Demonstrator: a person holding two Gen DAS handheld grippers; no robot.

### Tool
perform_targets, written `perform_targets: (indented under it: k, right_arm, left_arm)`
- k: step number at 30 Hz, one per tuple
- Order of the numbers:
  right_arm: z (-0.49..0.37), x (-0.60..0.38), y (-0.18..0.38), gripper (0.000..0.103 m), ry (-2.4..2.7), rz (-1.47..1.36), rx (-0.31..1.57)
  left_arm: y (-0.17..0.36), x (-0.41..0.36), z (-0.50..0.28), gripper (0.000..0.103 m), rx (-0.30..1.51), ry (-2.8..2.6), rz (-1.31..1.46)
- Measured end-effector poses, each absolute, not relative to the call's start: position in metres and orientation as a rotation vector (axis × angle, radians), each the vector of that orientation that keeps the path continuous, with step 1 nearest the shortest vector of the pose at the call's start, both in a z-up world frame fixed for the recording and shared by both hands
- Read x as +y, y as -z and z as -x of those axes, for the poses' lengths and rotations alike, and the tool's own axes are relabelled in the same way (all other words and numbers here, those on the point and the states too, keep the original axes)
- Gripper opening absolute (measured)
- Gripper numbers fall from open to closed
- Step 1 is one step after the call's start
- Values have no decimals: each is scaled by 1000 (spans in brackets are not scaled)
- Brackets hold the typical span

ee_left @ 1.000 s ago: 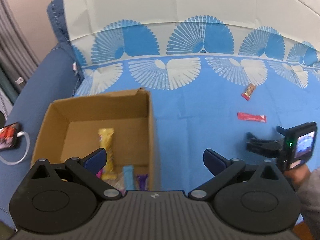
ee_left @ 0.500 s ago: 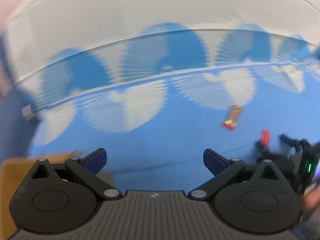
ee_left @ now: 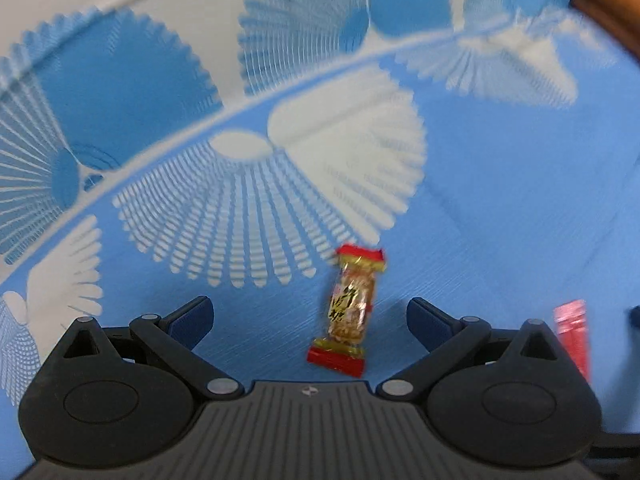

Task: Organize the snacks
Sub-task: 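Grasp the gold-wrapped candy with the left tool while the right tool grasps the red stick packet, then carry the gold candy with the left tool while the right tool carries the red packet to the box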

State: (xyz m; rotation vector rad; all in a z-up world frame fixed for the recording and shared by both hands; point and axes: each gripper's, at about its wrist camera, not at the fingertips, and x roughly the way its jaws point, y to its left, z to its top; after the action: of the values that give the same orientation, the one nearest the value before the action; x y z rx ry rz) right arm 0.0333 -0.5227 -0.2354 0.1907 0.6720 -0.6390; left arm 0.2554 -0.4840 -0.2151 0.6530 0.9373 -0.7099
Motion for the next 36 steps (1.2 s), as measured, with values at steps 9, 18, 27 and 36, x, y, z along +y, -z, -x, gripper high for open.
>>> perform_targets:
  k: [9,18,27,36]
  right_arm:
    - [-33,-491,223,13,549,-146,678]
    - [34,-447,127,14,537,-213,524]
    - [116,-342,54,14,381,-247,507]
    - [164,-225,21,14,167,-241,575]
  left_arm:
    - [186,-455,-243,20,932,697,-548]
    - [94,-351,-154,20,888,691,-469]
    - [26,-214,-28,20,891,672,-456]
    - [6,-68,46,20,956,504,-392]
